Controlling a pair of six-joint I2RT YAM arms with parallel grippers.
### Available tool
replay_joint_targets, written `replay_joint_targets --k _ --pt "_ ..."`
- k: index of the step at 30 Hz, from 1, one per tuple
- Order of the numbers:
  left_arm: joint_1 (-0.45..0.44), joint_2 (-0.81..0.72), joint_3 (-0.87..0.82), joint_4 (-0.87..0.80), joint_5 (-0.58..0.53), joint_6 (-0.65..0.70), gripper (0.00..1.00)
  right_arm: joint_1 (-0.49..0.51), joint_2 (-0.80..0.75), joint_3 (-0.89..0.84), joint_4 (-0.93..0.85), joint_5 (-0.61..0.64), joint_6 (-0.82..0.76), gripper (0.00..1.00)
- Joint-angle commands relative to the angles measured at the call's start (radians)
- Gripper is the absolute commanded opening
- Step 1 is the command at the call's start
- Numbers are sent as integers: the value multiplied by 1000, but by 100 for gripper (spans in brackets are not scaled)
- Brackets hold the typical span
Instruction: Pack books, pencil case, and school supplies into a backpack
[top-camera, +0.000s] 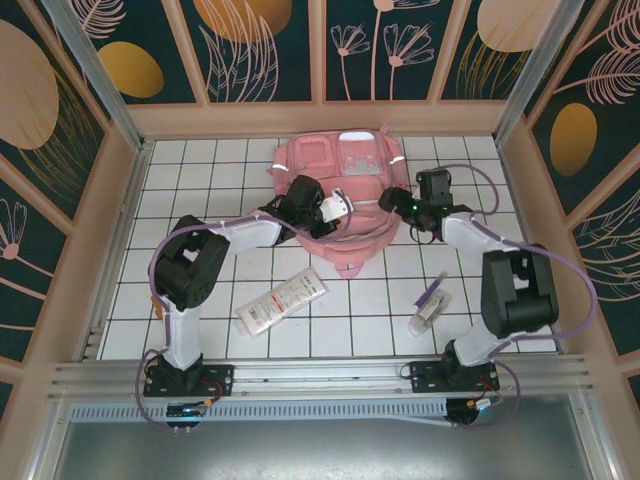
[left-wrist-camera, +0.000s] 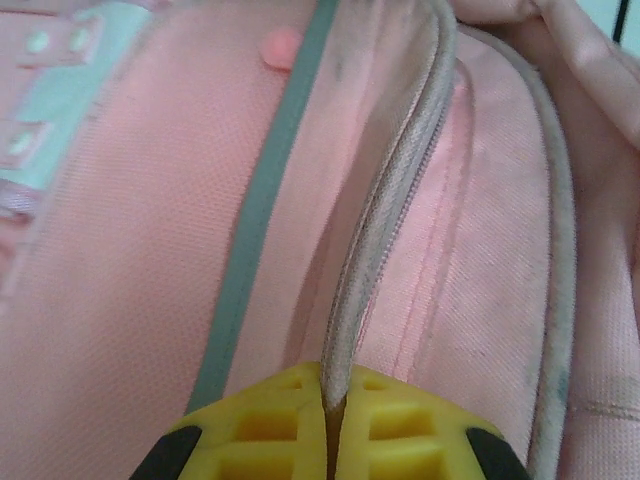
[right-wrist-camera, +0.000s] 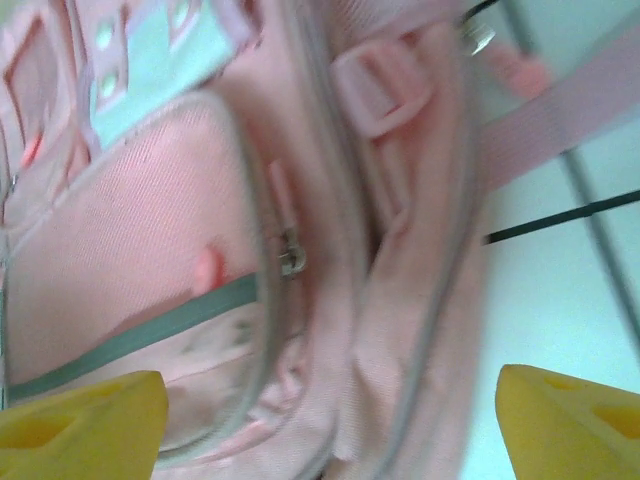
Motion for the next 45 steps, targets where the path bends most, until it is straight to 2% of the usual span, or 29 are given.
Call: replay_joint_targets --k 1,7,8,10,15,21,24,27,29,30,34,38,40,42,45 --pt "7 -106 12 62 -78 -100 0 -28 -113 -47 -137 248 94 88" --pt "6 -227 18 81 -138 -245 0 -70 -288 -121 -425 438 308 91" --pt "6 -244 17 91 -168 -277 0 -70 -312 -128 -484 467 339 94" --pt "7 -299 -2 130 -204 -309 0 -75 -349 -143 -579 486 394 95" --pt "6 -354 -29 210 -234 -330 0 -81 -397 -199 -740 376 465 93" --pt "7 -332 -7 214 -234 -361 0 -80 -423 -238 -862 234 500 78" --pt "6 -316 -4 215 -239 -375 0 -78 -439 -280 -833 190 470 75" --pt "7 -302 -2 220 -264 -416 0 -48 -440 -255 -737 117 351 74" --pt "7 -291 1 212 -273 -455 0 2 -435 -213 -600 -21 192 77" --pt "9 -285 5 205 -276 -466 0 37 -422 -187 -560 -51 131 77" --pt "9 -257 56 119 -274 -476 0 229 -322 -49 -513 -4 -75 76" --pt "17 -257 80 75 -281 -449 0 384 -228 0 -395 -196 -272 70" --pt "27 -229 75 75 -269 -446 0 470 -189 18 -355 -248 -392 70" --pt "39 -224 72 72 -235 -445 0 566 -154 32 -323 -251 -570 74" --pt "55 -224 62 80 -165 -446 0 709 -132 -10 -254 -227 -983 82"
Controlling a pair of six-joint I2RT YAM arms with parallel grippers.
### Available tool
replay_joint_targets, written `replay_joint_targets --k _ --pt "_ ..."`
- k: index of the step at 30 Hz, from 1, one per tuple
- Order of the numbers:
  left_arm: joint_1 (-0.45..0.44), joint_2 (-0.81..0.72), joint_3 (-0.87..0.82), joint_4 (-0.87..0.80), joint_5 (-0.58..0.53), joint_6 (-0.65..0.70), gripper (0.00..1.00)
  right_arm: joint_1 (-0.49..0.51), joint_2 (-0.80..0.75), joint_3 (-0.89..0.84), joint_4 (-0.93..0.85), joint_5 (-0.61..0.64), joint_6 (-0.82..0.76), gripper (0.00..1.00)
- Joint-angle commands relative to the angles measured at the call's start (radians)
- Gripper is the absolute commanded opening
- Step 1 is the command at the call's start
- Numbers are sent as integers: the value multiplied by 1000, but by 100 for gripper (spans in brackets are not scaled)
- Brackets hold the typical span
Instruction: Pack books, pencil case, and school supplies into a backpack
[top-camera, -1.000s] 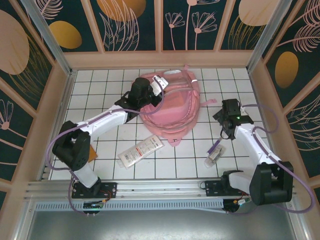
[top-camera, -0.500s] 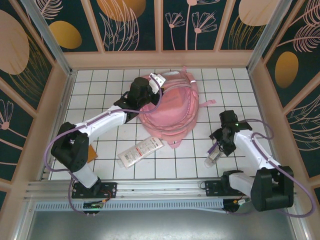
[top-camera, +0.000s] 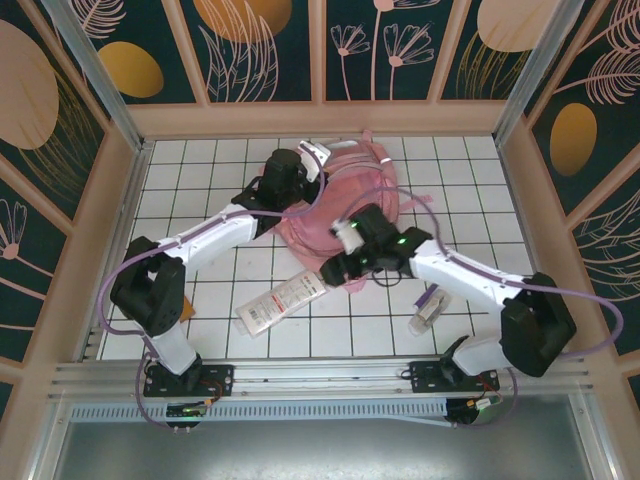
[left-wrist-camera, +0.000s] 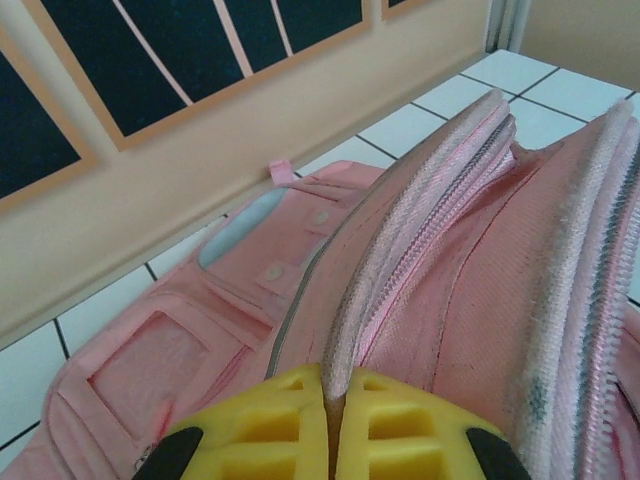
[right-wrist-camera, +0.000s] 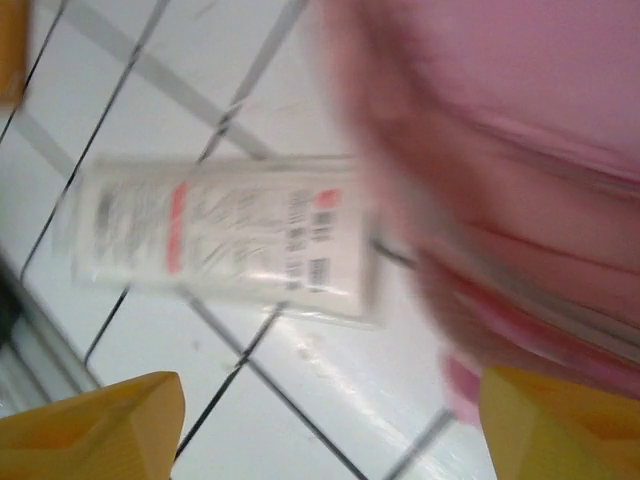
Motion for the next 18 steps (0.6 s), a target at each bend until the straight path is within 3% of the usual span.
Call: replay_joint_targets --k 1,5,8,10,14,18 --pt "33 6 28 62 66 -13 0 109 14 -40 125 -49 -564 84" --pt "60 3 10 65 153 -33 0 131 104 -65 245 -161 -956 88" --pt "81 -6 -13 84 197 -57 0 157 240 10 283 -159 -1082 91" --pt "91 -11 -24 92 208 -64 0 169 347 97 269 -166 -1119 99" --pt "103 -5 -32 92 237 -65 0 182 545 257 215 -191 -1145 99" --pt "110 7 -33 88 266 -62 0 176 648 331 176 -188 -1094 99"
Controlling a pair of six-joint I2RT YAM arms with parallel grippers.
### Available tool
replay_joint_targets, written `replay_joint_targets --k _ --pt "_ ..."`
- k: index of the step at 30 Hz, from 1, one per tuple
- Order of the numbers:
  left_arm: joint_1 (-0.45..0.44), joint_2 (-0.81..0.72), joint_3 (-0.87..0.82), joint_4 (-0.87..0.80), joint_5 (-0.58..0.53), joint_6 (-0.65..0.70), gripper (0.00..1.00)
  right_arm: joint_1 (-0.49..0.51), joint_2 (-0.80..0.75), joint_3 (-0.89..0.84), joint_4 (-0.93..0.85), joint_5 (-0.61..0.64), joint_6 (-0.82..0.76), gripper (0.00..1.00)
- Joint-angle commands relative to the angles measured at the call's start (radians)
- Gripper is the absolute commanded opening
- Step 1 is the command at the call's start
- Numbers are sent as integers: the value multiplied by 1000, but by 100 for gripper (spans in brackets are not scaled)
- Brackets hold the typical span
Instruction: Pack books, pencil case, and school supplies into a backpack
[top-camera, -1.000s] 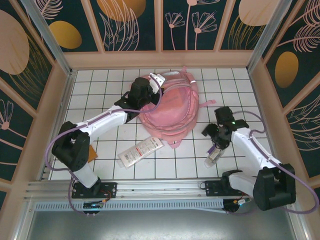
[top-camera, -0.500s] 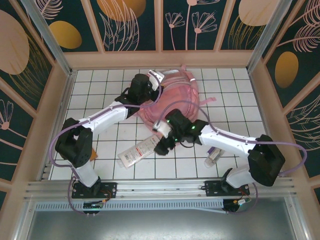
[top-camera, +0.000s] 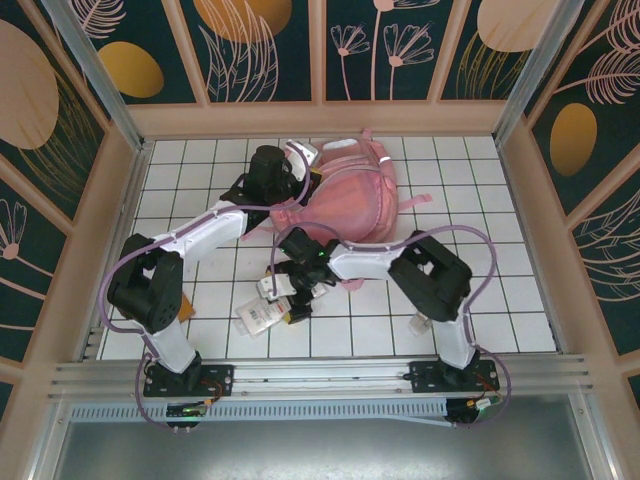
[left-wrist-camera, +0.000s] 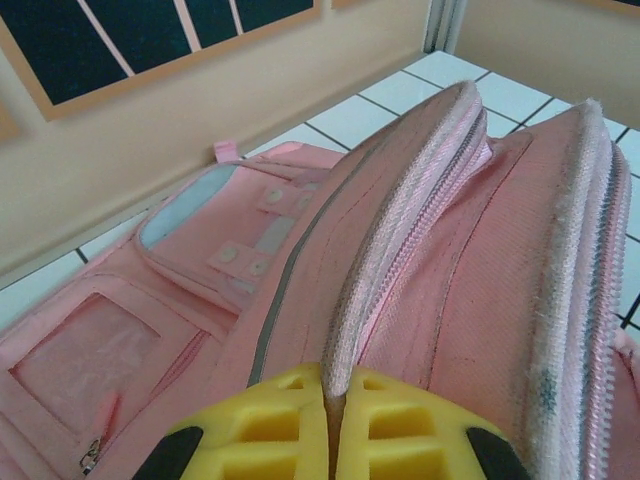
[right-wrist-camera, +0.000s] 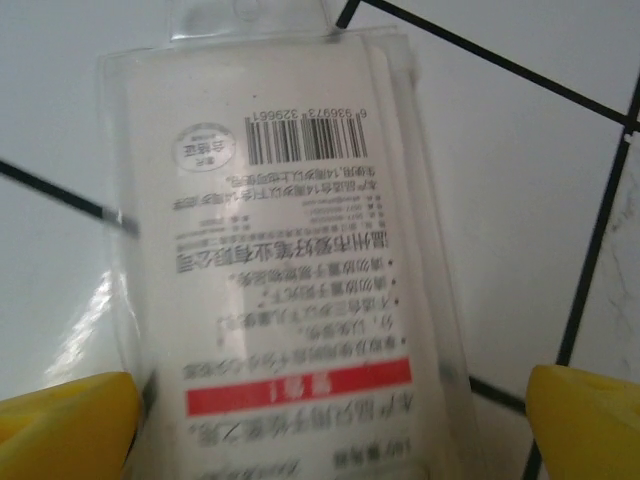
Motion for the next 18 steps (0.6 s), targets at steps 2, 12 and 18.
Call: replay_joint_targets --k 2,12,18 --pt "28 11 0 67 36 -19 0 -11 65 50 -69 -16 10 98" --pt "42 -6 -4 34 28 16 0 -12 34 -34 -144 112 85 67" --pt "45 -16 -14 31 22 18 0 -1 -35 -36 -167 113 78 55"
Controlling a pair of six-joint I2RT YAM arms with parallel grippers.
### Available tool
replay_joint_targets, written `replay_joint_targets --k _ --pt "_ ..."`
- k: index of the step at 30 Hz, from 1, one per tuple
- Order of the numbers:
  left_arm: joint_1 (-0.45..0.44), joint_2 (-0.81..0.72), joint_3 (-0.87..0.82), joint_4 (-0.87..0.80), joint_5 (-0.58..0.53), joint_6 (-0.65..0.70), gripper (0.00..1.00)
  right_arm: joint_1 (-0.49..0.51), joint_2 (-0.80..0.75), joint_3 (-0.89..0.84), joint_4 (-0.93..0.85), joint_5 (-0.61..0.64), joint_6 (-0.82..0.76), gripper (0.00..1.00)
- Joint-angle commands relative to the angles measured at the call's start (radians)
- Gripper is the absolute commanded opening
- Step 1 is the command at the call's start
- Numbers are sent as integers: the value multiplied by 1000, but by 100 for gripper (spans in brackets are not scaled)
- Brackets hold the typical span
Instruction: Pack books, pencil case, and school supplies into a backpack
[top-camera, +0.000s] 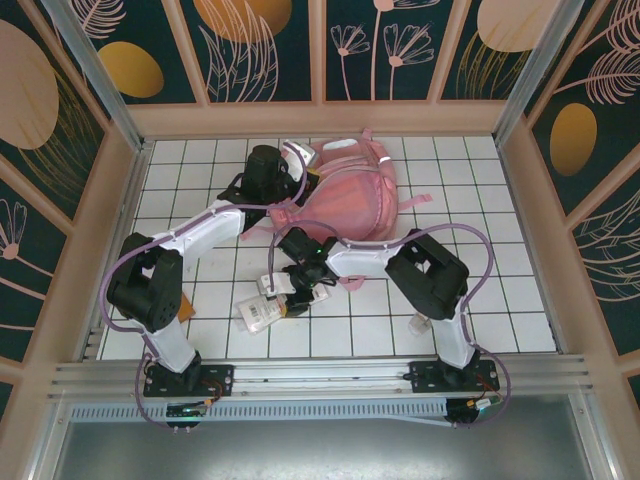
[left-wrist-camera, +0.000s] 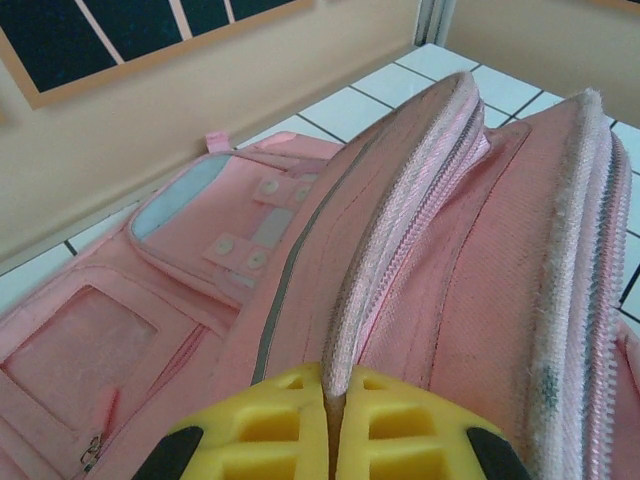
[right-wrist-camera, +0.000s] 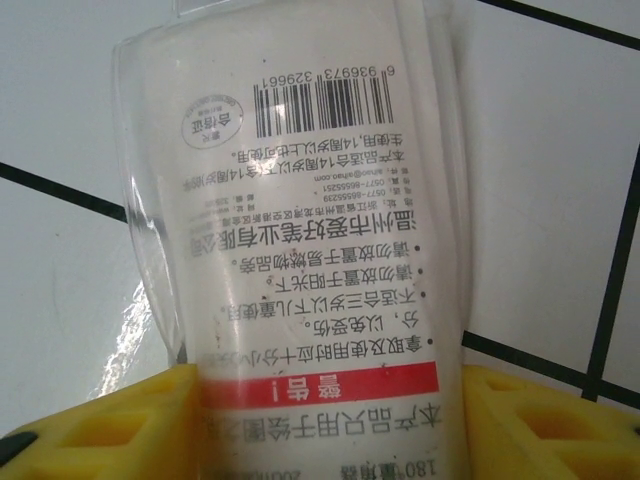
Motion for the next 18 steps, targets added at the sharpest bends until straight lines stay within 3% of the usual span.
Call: replay_joint_targets --k 1,10,18 --pt "23 -20 -8 35 -22 11 0 4 -39 -38 -98 99 -3 54" --pt "25 -20 -23 35 -34 17 0 7 -217 -68 -93 177 8 40" --pt "27 -20 -20 19 -20 36 0 -57 -373 -68 -148 286 12 37"
